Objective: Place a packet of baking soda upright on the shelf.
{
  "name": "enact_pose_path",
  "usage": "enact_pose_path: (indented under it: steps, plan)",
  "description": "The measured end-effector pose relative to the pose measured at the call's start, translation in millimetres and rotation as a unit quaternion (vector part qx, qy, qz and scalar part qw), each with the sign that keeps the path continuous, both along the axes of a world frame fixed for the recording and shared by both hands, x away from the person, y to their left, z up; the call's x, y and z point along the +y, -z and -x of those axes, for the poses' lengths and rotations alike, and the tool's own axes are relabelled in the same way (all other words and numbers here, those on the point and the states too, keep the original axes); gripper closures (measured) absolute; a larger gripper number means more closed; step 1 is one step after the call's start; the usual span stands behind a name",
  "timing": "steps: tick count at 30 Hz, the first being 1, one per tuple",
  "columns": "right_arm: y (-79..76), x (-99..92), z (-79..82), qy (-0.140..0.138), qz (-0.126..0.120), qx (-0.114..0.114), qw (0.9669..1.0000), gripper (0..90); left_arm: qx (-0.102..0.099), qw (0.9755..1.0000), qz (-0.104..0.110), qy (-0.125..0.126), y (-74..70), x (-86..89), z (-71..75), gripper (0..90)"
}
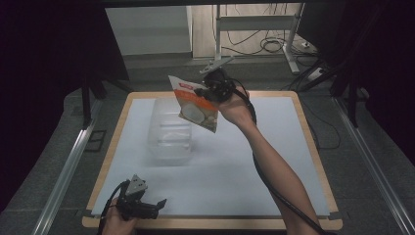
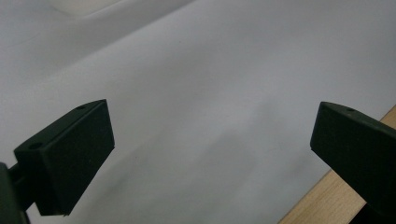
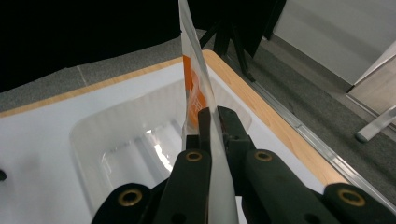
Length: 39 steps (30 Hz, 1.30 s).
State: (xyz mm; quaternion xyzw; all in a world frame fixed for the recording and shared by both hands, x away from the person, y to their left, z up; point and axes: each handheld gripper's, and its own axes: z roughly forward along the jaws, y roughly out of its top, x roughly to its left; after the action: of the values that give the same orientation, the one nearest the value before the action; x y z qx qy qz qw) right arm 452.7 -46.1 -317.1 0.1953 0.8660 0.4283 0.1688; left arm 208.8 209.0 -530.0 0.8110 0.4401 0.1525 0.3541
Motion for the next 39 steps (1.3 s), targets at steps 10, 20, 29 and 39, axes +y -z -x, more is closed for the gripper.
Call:
enact_pose_path:
  steps: [10,20,29,39]
  plan:
    - [3.4,34.9,-17.6,-0.011,0.001,0.006,0.9999,89.2,0.001,1.0,0.002,0.001,0.0,0.8,0.0,0.0]
    - [14.5,70.4,-33.2,-0.028,0.004,0.014,0.9995,89.1,0.0,1.0,0.001,0.003,0.2,0.1,0.3,0.0]
    - [40.2,94.8,-48.0,-0.034,-0.004,0.032,0.9989,89.1,0.001,1.0,0.001,0.005,0.1,0.8,0.3,0.0]
    - [74.5,100.4,-51.1,-0.033,0.014,0.051,0.9981,88.9,0.002,1.0,-0.001,0.009,-0.1,0.4,0.9,0.0]
